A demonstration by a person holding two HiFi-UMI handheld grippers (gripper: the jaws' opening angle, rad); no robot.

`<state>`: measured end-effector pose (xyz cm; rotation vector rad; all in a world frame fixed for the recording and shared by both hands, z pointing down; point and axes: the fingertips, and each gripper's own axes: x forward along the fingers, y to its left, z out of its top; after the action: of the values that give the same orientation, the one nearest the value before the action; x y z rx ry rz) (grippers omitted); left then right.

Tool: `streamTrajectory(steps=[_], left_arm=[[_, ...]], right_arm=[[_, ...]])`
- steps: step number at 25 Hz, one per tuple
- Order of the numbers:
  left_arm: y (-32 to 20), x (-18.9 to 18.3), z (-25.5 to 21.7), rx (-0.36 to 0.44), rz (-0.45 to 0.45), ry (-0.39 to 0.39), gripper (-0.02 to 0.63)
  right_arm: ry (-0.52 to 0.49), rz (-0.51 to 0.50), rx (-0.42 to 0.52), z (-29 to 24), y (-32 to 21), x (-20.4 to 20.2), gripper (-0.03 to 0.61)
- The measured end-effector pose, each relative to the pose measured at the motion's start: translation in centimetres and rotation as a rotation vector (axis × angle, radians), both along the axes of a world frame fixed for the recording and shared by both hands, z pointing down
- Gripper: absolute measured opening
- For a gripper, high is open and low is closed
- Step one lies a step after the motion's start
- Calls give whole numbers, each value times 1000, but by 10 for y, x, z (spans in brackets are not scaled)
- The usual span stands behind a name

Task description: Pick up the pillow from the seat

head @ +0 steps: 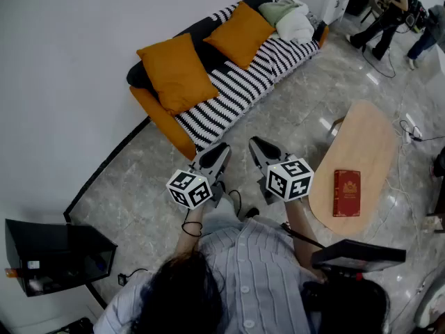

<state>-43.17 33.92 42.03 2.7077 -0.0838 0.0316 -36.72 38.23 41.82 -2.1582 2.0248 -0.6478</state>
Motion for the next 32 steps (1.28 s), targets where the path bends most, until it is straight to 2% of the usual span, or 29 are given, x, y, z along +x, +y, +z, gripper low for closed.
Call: streamTrajectory(steps=[12,21,28,32], left_arm=[[7,3,-8,-22,24,11,49],[0,12,-7,-12,18,-5,49],[-15,41,3,-11,49,-29,49],[-39,71,10,-14,74,-43,49]], right_arm=[[4,-11,2,2,1,-4,38],[-18,8,-9,9,-4,13,38],[-38,43,-19,20,-20,44,38],[-41,62,-35,28,-39,71,38]])
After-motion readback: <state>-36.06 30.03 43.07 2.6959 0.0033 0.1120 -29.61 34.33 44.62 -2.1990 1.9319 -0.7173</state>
